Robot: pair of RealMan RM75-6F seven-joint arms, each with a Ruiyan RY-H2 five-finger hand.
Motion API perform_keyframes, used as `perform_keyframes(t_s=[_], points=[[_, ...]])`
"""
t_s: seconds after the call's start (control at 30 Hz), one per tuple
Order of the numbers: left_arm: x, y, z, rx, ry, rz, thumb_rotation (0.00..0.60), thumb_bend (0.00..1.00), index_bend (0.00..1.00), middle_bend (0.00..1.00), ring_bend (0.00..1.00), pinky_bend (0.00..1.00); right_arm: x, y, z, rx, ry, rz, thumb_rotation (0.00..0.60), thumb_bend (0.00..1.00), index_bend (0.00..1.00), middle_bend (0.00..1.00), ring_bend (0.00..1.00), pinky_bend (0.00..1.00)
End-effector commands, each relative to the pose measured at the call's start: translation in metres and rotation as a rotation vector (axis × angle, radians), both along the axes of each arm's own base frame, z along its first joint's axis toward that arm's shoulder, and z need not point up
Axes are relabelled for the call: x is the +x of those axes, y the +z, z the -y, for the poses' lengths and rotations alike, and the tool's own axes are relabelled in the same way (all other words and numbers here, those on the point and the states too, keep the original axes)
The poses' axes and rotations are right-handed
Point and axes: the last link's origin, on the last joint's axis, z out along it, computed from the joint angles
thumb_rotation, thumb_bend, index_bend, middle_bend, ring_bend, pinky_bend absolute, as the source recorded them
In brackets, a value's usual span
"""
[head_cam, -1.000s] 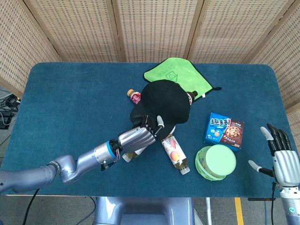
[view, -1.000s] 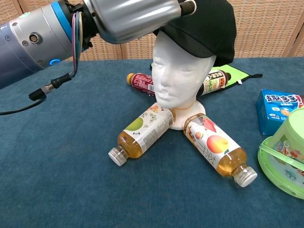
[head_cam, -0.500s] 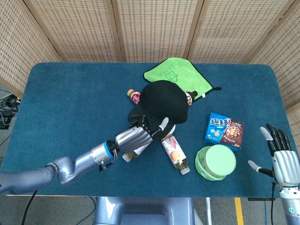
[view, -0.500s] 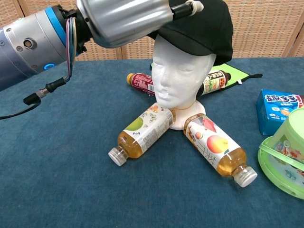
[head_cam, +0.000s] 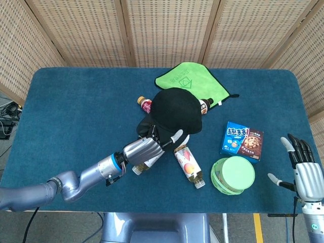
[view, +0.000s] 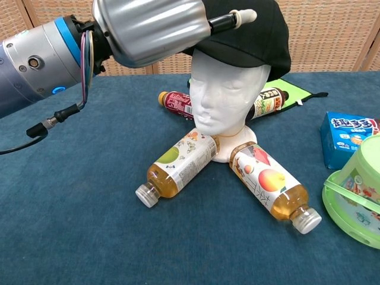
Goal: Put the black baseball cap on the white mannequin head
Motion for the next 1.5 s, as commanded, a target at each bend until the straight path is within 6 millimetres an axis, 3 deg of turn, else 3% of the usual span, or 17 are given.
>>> perform_keyframes(t_s=[0.03, 0.93, 1.5], points=[[0.0, -0.001, 0.0, 0.0, -0.002, 0.002, 0.6, 0.02, 0.07, 0.83, 0.75, 0.6, 0.0, 0.0, 0.0, 0.001, 0.0, -0.001, 0.6, 0.05, 0.0, 0.0, 0.0, 0.0], [-0.004, -0.021, 0.006, -0.013, -0.021, -0.008, 0.6, 0.02, 0.06, 0.79, 0.64, 0.52, 0.0, 0.001, 0.0, -0.002, -0.001, 0.004, 0.6, 0.05, 0.0, 0.0, 0.0, 0.0], [-0.007, -0.024, 0.007, -0.007, -0.045, -0.052, 0.6, 0.02, 0.02, 0.79, 0.6, 0.49, 0.0, 0.0, 0.0, 0.0, -0.001, 0.004, 0.6, 0.05, 0.0, 0.0, 0.0, 0.0]])
